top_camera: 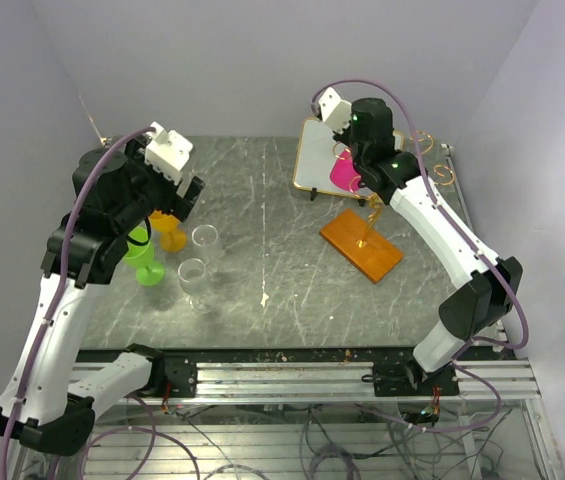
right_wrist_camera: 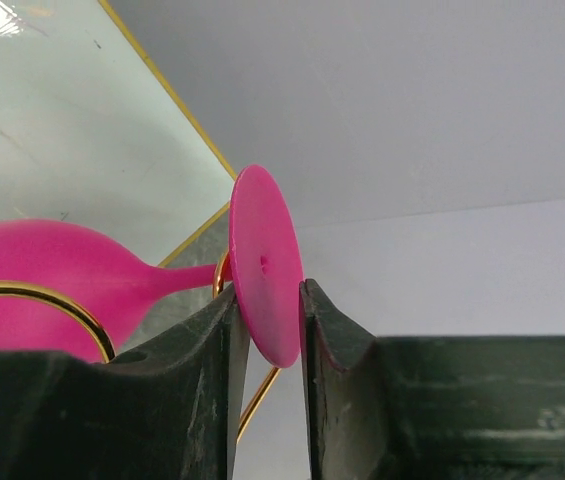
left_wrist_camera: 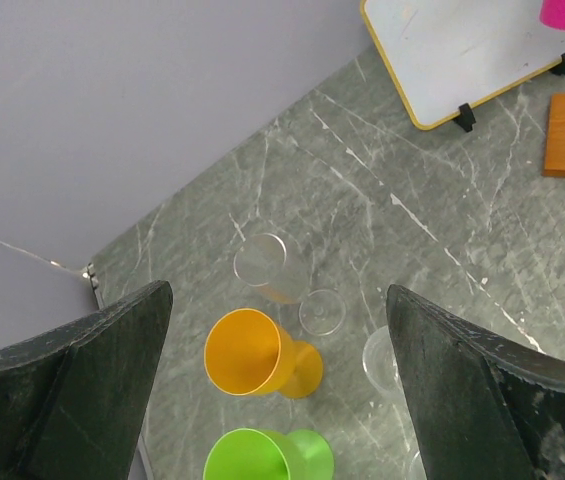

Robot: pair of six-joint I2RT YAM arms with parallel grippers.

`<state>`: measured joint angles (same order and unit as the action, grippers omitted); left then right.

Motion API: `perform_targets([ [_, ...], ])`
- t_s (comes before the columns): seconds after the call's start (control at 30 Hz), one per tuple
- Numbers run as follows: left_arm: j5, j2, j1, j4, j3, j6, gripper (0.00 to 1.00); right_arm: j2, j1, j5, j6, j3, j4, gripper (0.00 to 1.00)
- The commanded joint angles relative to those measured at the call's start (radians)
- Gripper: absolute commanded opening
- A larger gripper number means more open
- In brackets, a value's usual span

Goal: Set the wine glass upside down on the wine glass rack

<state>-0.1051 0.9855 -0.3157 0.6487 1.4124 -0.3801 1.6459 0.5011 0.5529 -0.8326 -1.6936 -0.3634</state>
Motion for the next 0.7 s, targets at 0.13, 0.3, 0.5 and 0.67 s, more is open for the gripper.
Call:
perform_targets([
  [0.13,0.048,0.029,0.009,0.014,0.008,0.031,0.99,-0.021,0.003,-0.033,0.059,-0.013,-0.087,0.3],
  [0.3,0.056,0.024,0.009,0.002,-0.011,0.019,0.99,-0.026,0.004,-0.048,0.078,-0.021,-0.1,0.32],
  [0.5,0.069,0.022,0.009,-0.002,-0.037,0.011,0.99,-0.029,0.007,-0.065,0.103,-0.035,-0.117,0.33],
  [0.67,0.079,0.017,0.009,-0.006,-0.056,0.001,1.0,-0.026,0.007,-0.089,0.125,-0.047,-0.132,0.33],
])
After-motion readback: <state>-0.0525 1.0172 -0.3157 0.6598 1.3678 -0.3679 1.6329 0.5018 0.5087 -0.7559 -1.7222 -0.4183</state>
